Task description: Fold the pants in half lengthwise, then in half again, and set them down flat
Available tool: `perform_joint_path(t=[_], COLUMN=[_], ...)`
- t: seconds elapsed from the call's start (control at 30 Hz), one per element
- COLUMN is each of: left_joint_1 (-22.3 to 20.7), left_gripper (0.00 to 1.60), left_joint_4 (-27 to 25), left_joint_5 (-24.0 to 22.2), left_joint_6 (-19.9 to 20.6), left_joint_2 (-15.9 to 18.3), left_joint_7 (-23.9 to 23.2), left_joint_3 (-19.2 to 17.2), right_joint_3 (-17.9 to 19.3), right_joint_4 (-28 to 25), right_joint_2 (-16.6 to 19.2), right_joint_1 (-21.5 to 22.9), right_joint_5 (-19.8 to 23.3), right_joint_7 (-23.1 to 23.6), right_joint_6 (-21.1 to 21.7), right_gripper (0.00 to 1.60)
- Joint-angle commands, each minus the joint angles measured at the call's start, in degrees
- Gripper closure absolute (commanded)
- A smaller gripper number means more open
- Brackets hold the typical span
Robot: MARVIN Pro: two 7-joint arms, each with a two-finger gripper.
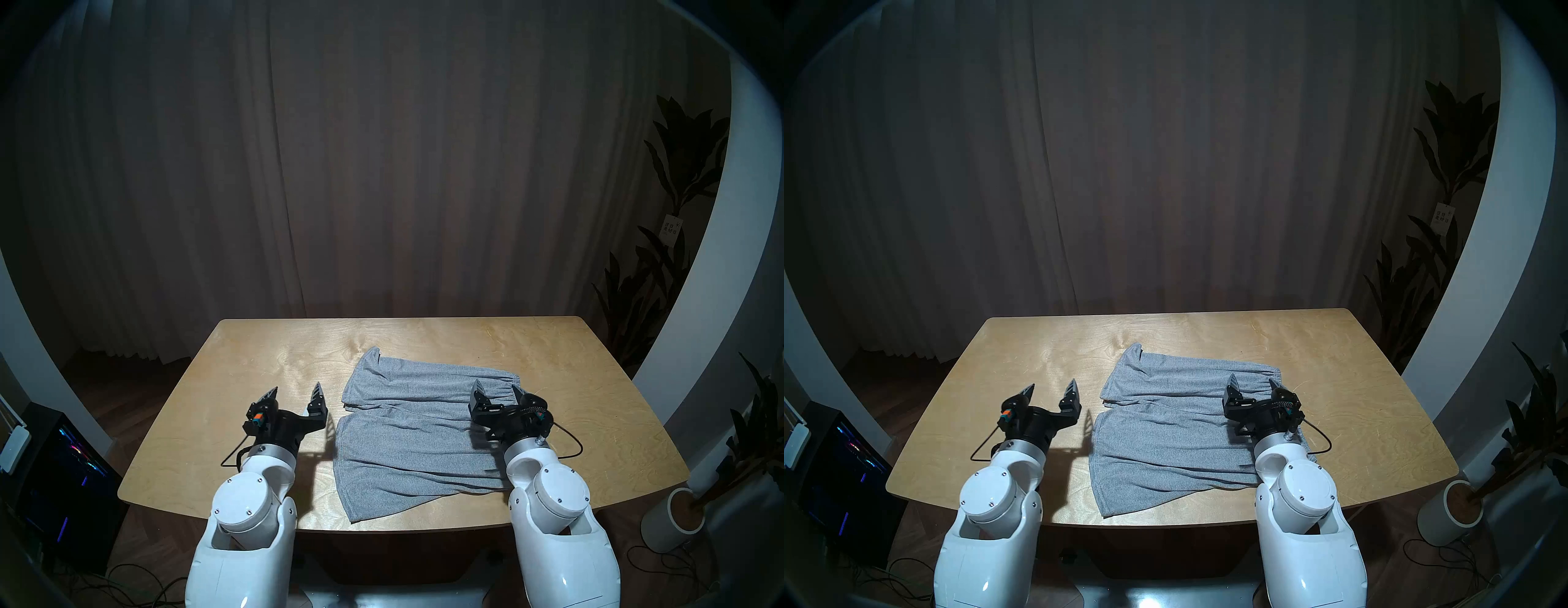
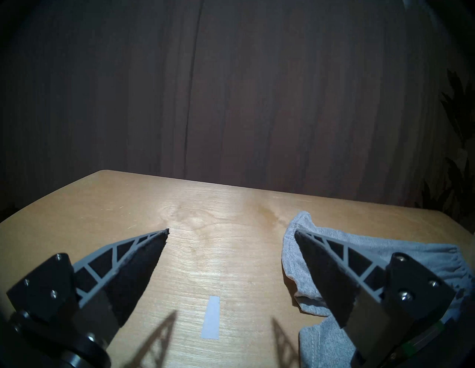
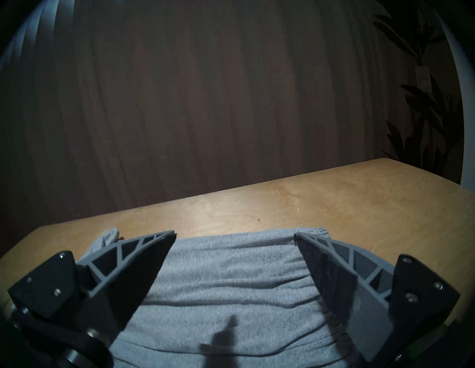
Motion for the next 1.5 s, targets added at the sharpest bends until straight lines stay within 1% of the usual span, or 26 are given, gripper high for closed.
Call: perform_joint_path(t=[0.0, 0.07, 0.17, 0.27, 0.43, 0.6, 0.83, 0.87, 0.9, 0.93, 0.97, 1.03, 1.1, 1.17, 1.23, 1.27, 1.3, 1.33, 1.4, 1.43, 1.47], left_joint_1=[1.27, 1.93, 2.79, 3.70, 4.76, 5.74, 7.36, 7.73, 8.23, 8.53, 8.67, 8.94, 9.08, 9.29, 9.63, 9.63, 9.39, 9.33, 7.89, 7.69, 7.51], left_gripper=[0.00, 0.00, 0.00, 0.00, 0.00, 0.00, 0.00, 0.00, 0.00, 0.00, 0.00, 0.00, 0.00, 0.00, 0.00, 0.00, 0.00, 0.00, 0.00, 0.00, 0.00], left_joint_4=[-5.26, -5.64, -5.95, -7.34, -9.35, -10.97, -13.92, -14.64, -15.68, -16.28, -16.69, -17.92, -18.94, -20.13, -20.80, -20.71, -20.70, -20.15, -19.19, -18.53, -18.19], left_joint_5=[-7.83, -9.77, -12.29, -16.20, -20.76, -24.58, -30.46, -31.79, -33.22, -34.33, -35.07, -37.20, -39.16, -40.51, -40.24, -40.67, -40.44, -41.36, -42.99, -42.93, -43.01], left_joint_6=[2.62, 3.93, 5.55, 7.99, 10.62, 13.64, 18.75, 20.05, 21.56, 22.71, 23.33, 25.68, 27.87, 30.75, 33.13, 34.04, 36.12, 35.52, 39.23, 38.34, 38.48], left_joint_2=[-2.76, -2.79, -3.28, -4.18, -5.16, -5.75, -6.78, -7.01, -7.37, -7.46, -7.51, -7.88, -7.97, -6.83, -4.98, -4.61, -3.70, -3.86, -4.46, -5.05, -5.16], left_joint_7=[-0.55, -0.76, -1.16, -2.23, -3.77, -4.52, -5.65, -5.84, -6.09, -6.22, -6.37, -6.40, -6.39, -6.70, -6.23, -6.01, -6.07, -5.62, -4.43, -5.07, -5.02], left_joint_3=[-4.25, -5.64, -6.73, -7.68, -8.41, -9.20, -10.50, -10.77, -11.03, -11.26, -11.35, -12.03, -12.73, -13.35, -13.45, -13.55, -13.83, -13.70, -15.00, -15.00, -15.08], right_joint_3=[1.70, 2.85, 4.28, 5.87, 7.06, 7.32, 8.98, 9.40, 9.44, 9.84, 9.97, 10.61, 11.05, 11.68, 12.15, 12.36, 12.88, 12.64, 13.45, 14.62, 14.94], right_joint_4=[-4.30, -4.63, -4.80, -5.57, -7.55, -10.02, -12.12, -12.49, -13.88, -14.23, -14.35, -15.07, -15.52, -16.05, -16.36, -16.45, -16.68, -16.55, -16.76, -16.18, -16.17], right_joint_2=[-1.21, -1.50, -1.90, -2.30, -2.57, -2.50, -2.04, -1.67, 0.63, 0.81, 0.94, 1.46, 2.13, 2.97, 3.78, 4.18, 4.46, 5.07, 5.69, 0.23, -1.09], right_joint_1=[0.50, 0.54, 0.45, 0.21, 0.15, 0.83, 1.02, 1.12, 1.10, 1.17, 1.15, 1.22, 1.26, 1.41, 1.54, 1.62, 1.93, 1.75, 2.32, 2.61, 2.80], right_joint_5=[6.49, 9.21, 11.63, 15.88, 20.22, 24.08, 29.08, 30.15, 28.76, 29.63, 30.03, 30.92, 31.83, 33.11, 34.43, 35.12, 35.92, 36.62, 38.36, 41.88, 42.85], right_joint_7=[0.66, 0.49, 0.48, 0.93, 1.42, 2.22, 2.46, 2.72, 3.20, 3.20, 3.23, 3.37, 3.50, 3.57, 3.55, 3.49, 3.37, 3.27, 2.81, 2.05, 1.90], right_joint_6=[2.76, 4.59, 6.80, 10.45, 14.65, 18.87, 26.77, 28.54, 29.47, 31.11, 31.44, 34.42, 36.30, 39.12, 41.19, 42.08, 44.40, 43.46, 47.07, 47.50, 48.99], right_gripper=[0.00, 0.00, 0.00, 0.00, 0.00, 0.00, 0.00, 0.00, 0.00, 0.00, 0.00, 0.00, 0.00, 0.00, 0.00, 0.00, 0.00, 0.00, 0.00, 0.00, 0.00])
